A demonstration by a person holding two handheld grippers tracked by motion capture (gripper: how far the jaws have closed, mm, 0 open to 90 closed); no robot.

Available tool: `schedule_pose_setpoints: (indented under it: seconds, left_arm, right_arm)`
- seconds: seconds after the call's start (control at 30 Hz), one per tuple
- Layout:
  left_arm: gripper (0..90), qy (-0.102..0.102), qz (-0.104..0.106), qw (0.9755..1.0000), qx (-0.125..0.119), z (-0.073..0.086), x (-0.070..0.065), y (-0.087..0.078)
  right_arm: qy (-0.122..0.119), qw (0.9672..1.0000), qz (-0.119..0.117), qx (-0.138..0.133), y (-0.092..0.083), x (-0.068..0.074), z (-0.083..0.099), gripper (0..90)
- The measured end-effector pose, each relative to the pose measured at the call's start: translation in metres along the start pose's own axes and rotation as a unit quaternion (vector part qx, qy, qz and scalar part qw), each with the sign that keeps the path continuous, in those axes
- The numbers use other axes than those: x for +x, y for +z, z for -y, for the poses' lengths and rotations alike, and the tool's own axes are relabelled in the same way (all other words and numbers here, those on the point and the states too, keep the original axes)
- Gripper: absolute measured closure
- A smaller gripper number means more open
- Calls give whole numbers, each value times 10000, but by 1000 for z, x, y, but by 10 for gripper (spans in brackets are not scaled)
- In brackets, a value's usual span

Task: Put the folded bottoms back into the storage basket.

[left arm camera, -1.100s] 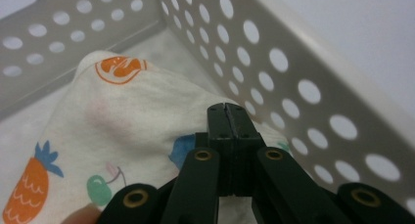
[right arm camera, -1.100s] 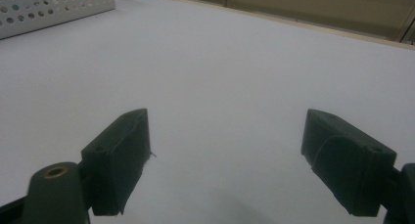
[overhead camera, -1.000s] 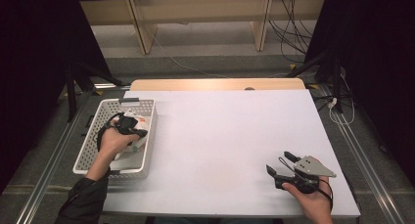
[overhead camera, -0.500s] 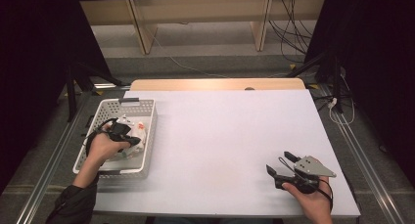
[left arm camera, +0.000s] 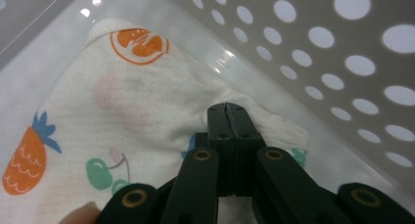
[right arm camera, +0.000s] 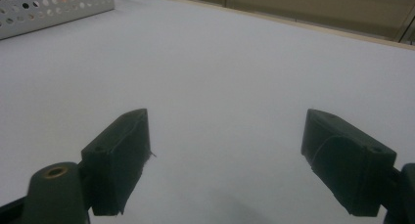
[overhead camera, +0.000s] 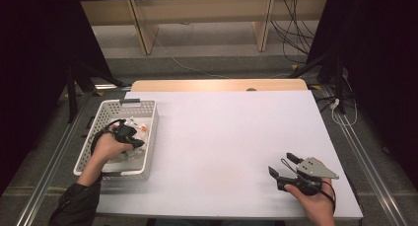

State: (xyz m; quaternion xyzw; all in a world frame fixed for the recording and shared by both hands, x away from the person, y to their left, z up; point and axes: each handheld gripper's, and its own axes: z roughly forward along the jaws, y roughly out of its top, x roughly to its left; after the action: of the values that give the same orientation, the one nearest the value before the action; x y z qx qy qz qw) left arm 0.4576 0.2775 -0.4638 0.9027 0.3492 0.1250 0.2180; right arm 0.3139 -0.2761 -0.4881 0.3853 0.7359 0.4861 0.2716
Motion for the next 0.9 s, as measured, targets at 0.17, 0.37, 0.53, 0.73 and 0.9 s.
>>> schedule_pose_setpoints:
  seconds: [0.17,0.37,0.53,0.73,0.9]
  left_arm:
    - [850,48,-100,9998,-146,-1,0,-4]
    - [604,-472,-647,9907,-1098,3,-2,-26]
    - [441,-967,-805,9731,-1930,5,-9,-46]
    - [321,-958,-521,9644,-2411,4,-31,-60]
    - [235,-901,-196,9637,-2506,1,-48,-65]
  right_arm:
    - [-5,10000,-4,-36,0,0,0,191]
    - [-12,10000,2,-25,0,0,0,190]
    - [-20,10000,18,16,-1,0,-1,190]
    - [-18,10000,16,16,-1,0,-1,190]
    - [-28,10000,17,4,-1,0,-1,190]
